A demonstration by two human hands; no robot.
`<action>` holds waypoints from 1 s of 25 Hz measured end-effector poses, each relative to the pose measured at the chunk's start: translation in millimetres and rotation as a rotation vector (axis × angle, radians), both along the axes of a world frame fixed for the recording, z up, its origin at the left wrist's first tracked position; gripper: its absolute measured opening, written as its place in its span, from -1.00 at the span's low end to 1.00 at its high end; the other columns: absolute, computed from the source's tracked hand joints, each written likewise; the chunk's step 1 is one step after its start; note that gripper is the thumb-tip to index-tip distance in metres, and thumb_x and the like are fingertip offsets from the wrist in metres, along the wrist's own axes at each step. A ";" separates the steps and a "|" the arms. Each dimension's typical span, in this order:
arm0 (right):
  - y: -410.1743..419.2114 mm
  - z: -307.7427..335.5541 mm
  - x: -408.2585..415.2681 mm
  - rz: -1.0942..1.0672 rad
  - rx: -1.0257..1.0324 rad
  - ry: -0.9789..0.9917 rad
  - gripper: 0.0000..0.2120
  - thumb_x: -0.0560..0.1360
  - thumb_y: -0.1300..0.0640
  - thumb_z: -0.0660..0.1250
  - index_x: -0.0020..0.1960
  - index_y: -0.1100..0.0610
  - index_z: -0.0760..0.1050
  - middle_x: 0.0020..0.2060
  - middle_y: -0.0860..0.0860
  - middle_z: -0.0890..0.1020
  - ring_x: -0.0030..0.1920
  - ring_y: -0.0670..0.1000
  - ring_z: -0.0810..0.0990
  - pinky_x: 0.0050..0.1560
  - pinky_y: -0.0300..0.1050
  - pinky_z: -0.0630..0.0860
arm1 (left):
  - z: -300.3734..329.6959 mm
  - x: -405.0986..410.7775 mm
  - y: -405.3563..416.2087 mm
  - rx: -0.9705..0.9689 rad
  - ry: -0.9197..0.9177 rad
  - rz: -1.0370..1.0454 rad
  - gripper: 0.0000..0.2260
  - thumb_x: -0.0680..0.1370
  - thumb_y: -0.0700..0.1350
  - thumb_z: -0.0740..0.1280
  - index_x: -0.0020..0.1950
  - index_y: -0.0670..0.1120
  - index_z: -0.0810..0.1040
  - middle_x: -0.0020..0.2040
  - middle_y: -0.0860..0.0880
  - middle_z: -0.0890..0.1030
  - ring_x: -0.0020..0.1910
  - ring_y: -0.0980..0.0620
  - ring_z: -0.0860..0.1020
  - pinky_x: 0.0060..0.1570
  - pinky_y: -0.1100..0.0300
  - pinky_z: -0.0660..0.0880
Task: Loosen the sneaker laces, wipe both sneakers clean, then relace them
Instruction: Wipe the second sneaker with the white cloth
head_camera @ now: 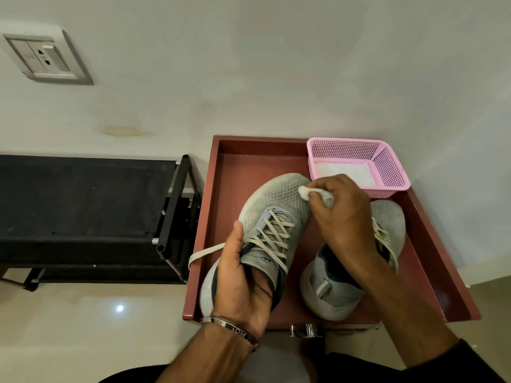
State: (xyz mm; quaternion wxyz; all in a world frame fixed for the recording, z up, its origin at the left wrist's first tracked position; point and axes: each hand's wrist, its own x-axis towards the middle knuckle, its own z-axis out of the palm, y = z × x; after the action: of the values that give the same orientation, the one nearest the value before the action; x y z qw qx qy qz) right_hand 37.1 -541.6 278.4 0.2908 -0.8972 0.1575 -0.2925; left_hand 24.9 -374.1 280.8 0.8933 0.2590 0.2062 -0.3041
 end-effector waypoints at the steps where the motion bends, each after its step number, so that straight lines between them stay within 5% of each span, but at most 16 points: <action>1: -1.9 3.0 1.3 -0.037 0.012 -0.043 -0.94 0.50 0.24 0.39 -0.05 0.18 0.62 -0.15 0.03 0.61 -0.17 -0.05 0.53 -0.22 -0.30 0.39 | 2.0 -3.4 -1.9 0.027 -0.010 -0.006 -0.51 0.55 0.06 0.25 0.30 -0.27 0.54 0.23 -0.29 0.61 0.30 -0.23 0.54 0.40 -0.10 0.36; 6: -3.9 2.2 -1.5 -0.111 0.073 -0.051 -0.93 0.51 0.24 0.38 -0.01 0.18 0.61 -0.12 0.05 0.62 -0.15 0.00 0.57 -0.19 -0.20 0.47 | 4.9 -19.7 -11.2 0.092 -0.010 -0.017 -0.60 0.44 -0.14 0.28 0.22 -0.30 0.59 0.15 -0.24 0.66 0.20 -0.16 0.61 0.23 0.02 0.49; 10: 16.6 -6.2 -4.0 0.097 0.059 0.148 -0.88 0.47 0.22 0.42 0.00 0.11 0.63 -0.10 -0.02 0.63 -0.13 -0.04 0.57 -0.16 -0.18 0.50 | 1.6 -12.8 -11.6 0.069 0.011 0.010 -0.65 0.55 -0.16 0.21 0.23 -0.31 0.58 0.16 -0.27 0.65 0.23 -0.22 0.58 0.31 -0.05 0.44; 15: 1.2 -3.1 -2.1 -0.005 0.005 0.043 -0.90 0.47 0.24 0.42 -0.02 0.14 0.63 -0.12 0.02 0.62 -0.15 0.01 0.58 -0.21 -0.17 0.47 | -0.7 -9.2 -13.0 0.067 -0.008 0.007 -0.60 0.49 -0.13 0.25 0.26 -0.30 0.56 0.20 -0.28 0.62 0.29 -0.23 0.54 0.43 -0.11 0.34; 18: 17.9 -7.5 -4.3 0.139 0.020 0.102 -0.87 0.47 0.25 0.39 -0.01 0.11 0.64 -0.08 -0.04 0.63 -0.10 -0.05 0.59 -0.10 -0.17 0.52 | -1.0 -10.6 -13.2 0.052 -0.017 0.013 -0.62 0.53 -0.14 0.22 0.26 -0.29 0.57 0.20 -0.27 0.63 0.30 -0.23 0.54 0.35 -0.07 0.41; 21: 12.9 -1.9 -2.0 0.165 0.085 -0.005 -0.87 0.49 0.26 0.40 0.01 0.11 0.63 -0.08 -0.04 0.63 -0.08 -0.09 0.58 -0.06 -0.23 0.52 | -3.9 -18.6 -14.0 0.122 -0.070 0.013 -0.63 0.47 -0.14 0.33 0.23 -0.26 0.60 0.19 -0.22 0.65 0.27 -0.19 0.56 0.29 -0.03 0.45; 25: 0.3 6.4 -0.9 -0.056 0.010 -0.138 -0.89 0.52 0.28 0.37 0.03 0.17 0.62 -0.08 0.03 0.62 -0.09 -0.09 0.54 -0.10 -0.51 0.37 | -10.5 -28.4 -15.4 0.173 -0.137 -0.011 -0.54 0.38 -0.05 0.39 0.22 -0.21 0.62 0.22 -0.20 0.64 0.28 -0.18 0.56 0.40 -0.15 0.38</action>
State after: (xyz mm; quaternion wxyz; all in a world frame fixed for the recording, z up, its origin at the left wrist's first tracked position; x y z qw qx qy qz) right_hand 36.2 -541.3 284.9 0.2974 -0.8686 0.1635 -0.3610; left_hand -3.5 -389.5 270.3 0.8779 0.3565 0.1685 -0.2718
